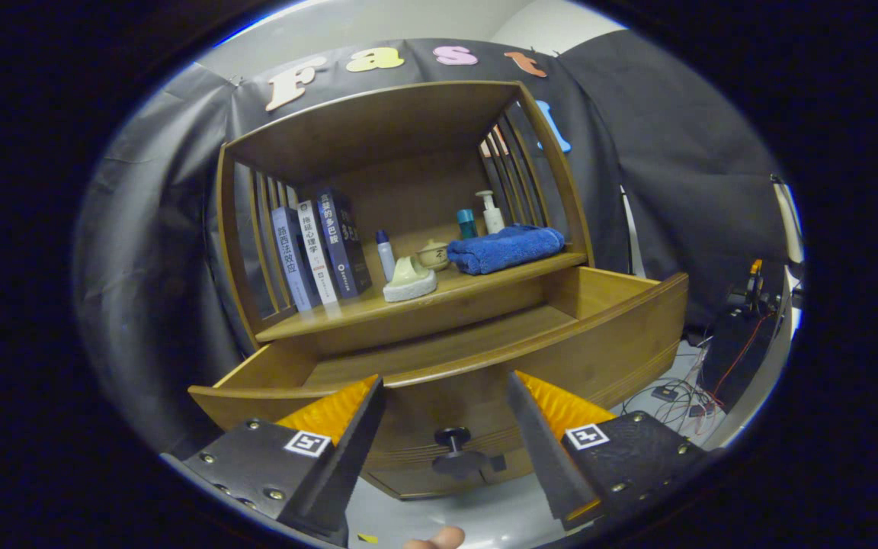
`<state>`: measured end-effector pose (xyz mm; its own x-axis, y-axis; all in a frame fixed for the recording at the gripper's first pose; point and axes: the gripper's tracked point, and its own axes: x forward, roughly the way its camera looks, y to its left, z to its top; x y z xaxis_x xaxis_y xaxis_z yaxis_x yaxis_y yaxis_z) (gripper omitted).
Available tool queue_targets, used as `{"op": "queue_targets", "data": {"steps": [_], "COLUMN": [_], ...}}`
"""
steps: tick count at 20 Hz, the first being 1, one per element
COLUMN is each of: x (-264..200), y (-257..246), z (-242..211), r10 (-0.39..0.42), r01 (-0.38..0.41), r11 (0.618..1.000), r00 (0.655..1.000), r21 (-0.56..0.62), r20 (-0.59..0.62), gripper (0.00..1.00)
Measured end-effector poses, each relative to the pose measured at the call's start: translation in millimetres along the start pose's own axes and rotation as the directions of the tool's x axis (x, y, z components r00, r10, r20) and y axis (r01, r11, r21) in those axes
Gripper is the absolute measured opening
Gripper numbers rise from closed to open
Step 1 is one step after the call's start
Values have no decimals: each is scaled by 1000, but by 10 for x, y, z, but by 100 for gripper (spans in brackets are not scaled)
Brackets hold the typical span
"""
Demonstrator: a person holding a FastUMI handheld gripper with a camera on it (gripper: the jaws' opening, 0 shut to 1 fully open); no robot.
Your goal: Pull open the drawer, take out the items inside it, and place them on the countertop above the cabinet.
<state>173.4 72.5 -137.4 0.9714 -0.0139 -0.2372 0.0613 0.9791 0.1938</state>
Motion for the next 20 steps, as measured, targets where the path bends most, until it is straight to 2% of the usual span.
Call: {"op": "queue_targets", "data": {"steps": [8,13,20], "x": [2,19,74], "y": [12,34,145], "z": [8,105,66], "r10": [2,16,67], "r01": [-2,-16,-70], "r11": [1000,986,988], "r00": [1000,1000,997], "r21": [1,-164,-139], "r20": [2,-7,-23], "gripper": [96,96,96]}}
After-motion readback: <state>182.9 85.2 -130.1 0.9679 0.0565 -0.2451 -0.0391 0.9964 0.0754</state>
